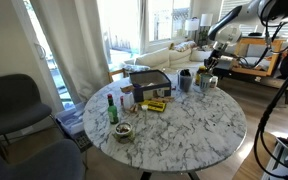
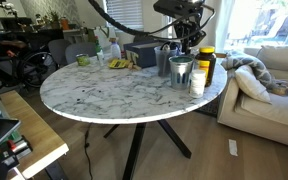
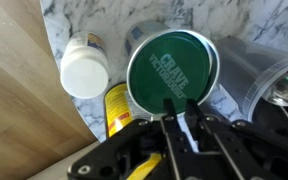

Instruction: Remove the green lid from the silver cup

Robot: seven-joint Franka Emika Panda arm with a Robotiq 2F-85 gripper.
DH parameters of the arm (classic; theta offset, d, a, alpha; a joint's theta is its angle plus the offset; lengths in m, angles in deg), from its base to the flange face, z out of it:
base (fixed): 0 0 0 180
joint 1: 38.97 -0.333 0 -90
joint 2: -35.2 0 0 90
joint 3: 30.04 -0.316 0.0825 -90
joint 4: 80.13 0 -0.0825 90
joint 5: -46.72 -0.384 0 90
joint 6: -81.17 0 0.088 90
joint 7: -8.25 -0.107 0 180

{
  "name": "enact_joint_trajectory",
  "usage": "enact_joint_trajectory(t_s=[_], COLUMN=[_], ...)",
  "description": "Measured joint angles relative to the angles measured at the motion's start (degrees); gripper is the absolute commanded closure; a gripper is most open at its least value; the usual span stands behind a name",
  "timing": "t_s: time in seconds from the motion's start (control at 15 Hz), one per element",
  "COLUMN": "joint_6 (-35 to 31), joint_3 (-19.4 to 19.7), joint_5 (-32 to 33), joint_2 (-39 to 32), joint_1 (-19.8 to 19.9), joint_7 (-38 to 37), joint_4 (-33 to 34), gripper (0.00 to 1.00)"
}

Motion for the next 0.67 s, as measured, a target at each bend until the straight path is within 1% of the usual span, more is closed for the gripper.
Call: enact_joint_trajectory(t_s=[0.4, 0.67], joint_6=[1.09, 3.13], joint_3=[0.38, 0.7], joint_5=[4.67, 6.08], joint_2=[-1.85, -3.01], joint_1=[-1.12, -1.59], joint_7=[-3.05, -5.55], joint_4=[-0.43, 0.77], gripper=[1.0, 1.0])
